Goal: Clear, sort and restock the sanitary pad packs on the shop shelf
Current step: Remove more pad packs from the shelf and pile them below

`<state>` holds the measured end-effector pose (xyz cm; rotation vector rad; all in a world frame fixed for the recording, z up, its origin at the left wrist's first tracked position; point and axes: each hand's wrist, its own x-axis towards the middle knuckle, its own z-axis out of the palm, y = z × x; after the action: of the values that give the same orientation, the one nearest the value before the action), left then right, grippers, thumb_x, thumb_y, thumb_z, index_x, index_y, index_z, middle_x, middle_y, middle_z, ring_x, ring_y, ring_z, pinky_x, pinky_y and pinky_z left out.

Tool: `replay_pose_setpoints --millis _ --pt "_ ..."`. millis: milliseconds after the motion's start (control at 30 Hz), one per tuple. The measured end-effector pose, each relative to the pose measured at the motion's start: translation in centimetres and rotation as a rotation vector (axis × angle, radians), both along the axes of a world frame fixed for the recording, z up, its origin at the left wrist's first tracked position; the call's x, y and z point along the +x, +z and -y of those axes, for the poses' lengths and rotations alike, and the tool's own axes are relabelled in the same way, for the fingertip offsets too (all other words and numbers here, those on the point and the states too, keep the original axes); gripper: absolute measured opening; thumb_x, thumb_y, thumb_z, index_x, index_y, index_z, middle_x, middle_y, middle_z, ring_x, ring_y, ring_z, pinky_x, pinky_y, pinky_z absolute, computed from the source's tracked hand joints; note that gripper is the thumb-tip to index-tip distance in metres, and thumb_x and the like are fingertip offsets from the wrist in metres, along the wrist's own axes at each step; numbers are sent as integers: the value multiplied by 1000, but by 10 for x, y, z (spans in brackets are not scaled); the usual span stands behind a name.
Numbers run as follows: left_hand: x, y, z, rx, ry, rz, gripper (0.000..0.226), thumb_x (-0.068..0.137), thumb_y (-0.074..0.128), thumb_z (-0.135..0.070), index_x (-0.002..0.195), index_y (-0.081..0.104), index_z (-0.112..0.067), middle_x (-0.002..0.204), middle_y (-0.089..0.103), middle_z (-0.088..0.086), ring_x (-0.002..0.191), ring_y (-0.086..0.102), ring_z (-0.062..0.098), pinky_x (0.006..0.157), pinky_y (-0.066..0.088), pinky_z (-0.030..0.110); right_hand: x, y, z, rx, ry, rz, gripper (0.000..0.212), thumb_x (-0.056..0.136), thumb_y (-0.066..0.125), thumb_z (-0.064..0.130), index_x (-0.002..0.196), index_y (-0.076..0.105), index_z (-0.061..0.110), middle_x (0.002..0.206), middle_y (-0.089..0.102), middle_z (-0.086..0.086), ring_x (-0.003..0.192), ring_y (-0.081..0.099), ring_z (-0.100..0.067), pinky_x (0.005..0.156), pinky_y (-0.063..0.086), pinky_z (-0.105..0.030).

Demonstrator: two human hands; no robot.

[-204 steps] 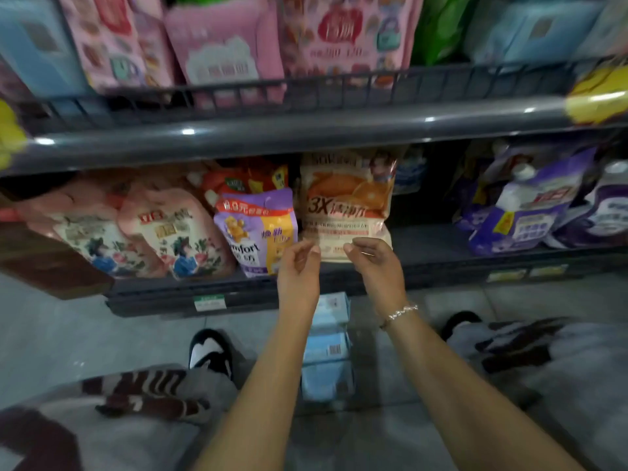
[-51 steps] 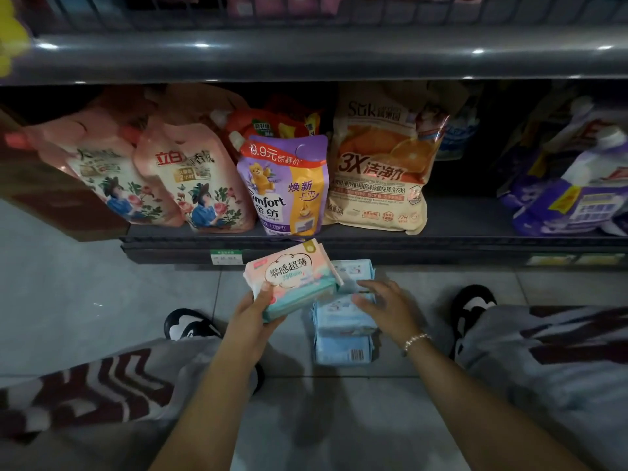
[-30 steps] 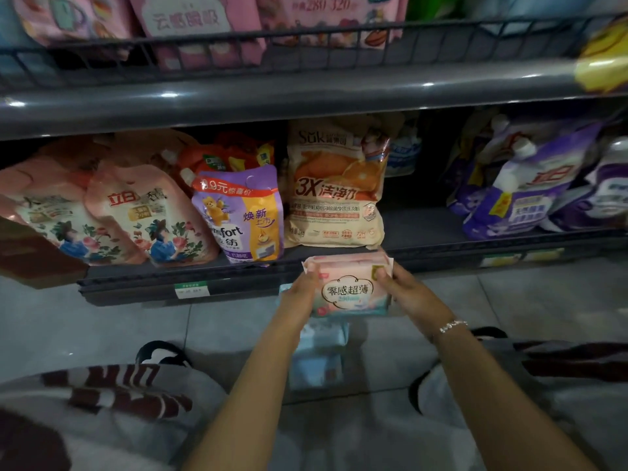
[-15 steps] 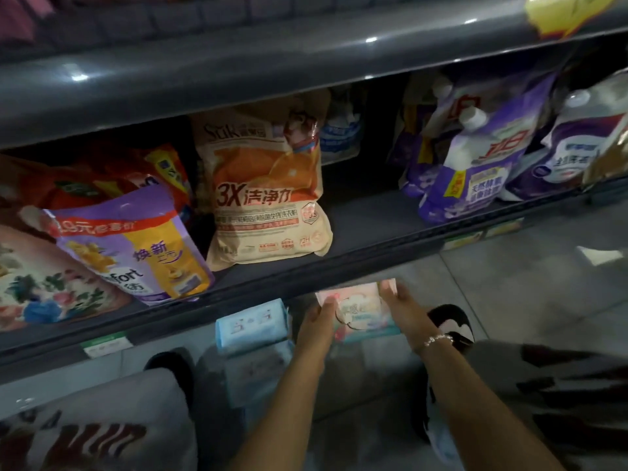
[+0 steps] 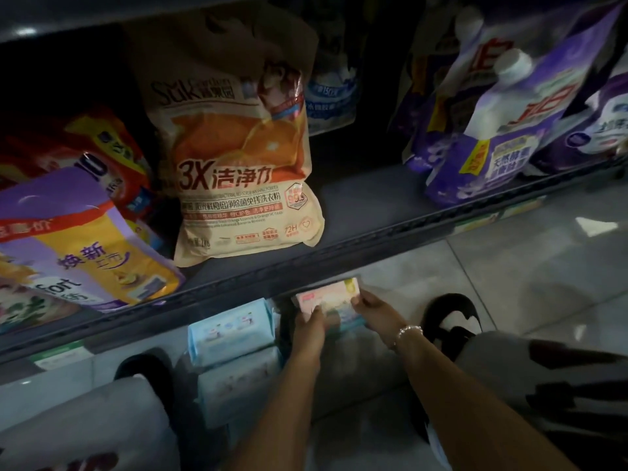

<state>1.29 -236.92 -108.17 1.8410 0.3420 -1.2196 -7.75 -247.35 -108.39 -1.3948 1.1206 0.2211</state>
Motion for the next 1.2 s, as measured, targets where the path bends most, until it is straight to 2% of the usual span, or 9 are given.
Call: replay_pose_setpoints --millis 267,400,533,700,733,867,1033,1100,1200 --pt "-5 -2 -1 38 16 37 45 100 47 -33 141 43 -15 137 52 7 123 50 26 106 39 42 -2 -4 -6 -37 3 -28 31 103 41 31 124 57 17 123 63 -7 111 59 -22 104 42 -44" --pt "-9 11 -3 40 5 68 45 101 46 -30 143 40 -16 138 51 8 125 48 27 105 37 41 -9 4 -10 -47 -50 -8 32 101 45 31 127 57 16 125 62 -6 108 58 -19 97 44 -34" --pt "-12 35 -3 14 -56 119 45 100 45 -30 144 37 -20 140 49 8 123 49 28 104 40 41 -10 23 -12 -107 -95 1 40 99 51 33 136 53 17 131 55 -1 121 53 -22 107 40 -38" --pt "-10 95 -1 -90 -44 209 39 101 43 -25 138 42 -13 114 56 7 75 54 11 61 46 25 -7 75 -13 -186 -248 156 16 94 61 27 108 67 22 113 68 -3 103 63 -19 100 47 -42" --pt "-9 110 -1 -105 -61 245 41 102 42 -26 141 40 -15 119 55 6 76 55 10 62 47 25 -6 90 -14 -212 -284 199 10 92 63 26 101 68 23 103 70 -1 97 64 -17 98 50 -41" --pt "-8 178 -7 -250 -68 417 40 99 43 -34 137 47 -21 136 53 8 118 54 25 104 43 46 -3 170 -18 -329 -330 418 4 90 67 21 86 68 23 89 69 3 89 64 -13 84 50 -28" --pt "-4 268 -20 -427 -70 609 27 98 44 -31 123 52 -31 116 58 -4 112 57 21 100 46 48 -1 269 -27 -508 -283 617 5 89 67 21 93 68 24 86 69 8 79 62 1 71 46 -14" --pt "1 303 -26 -499 -85 732 20 99 46 -29 117 53 -32 110 56 -11 110 57 16 100 46 43 1 302 -29 -582 -260 691 8 89 67 20 95 69 26 87 69 11 81 63 2 74 48 -13" --pt "7 351 -35 -567 -144 933 20 100 46 -23 119 53 -25 102 53 -17 92 53 -9 83 42 9 7 349 -28 -707 -240 789 11 90 67 16 97 67 24 89 68 12 83 62 8 75 47 -9"
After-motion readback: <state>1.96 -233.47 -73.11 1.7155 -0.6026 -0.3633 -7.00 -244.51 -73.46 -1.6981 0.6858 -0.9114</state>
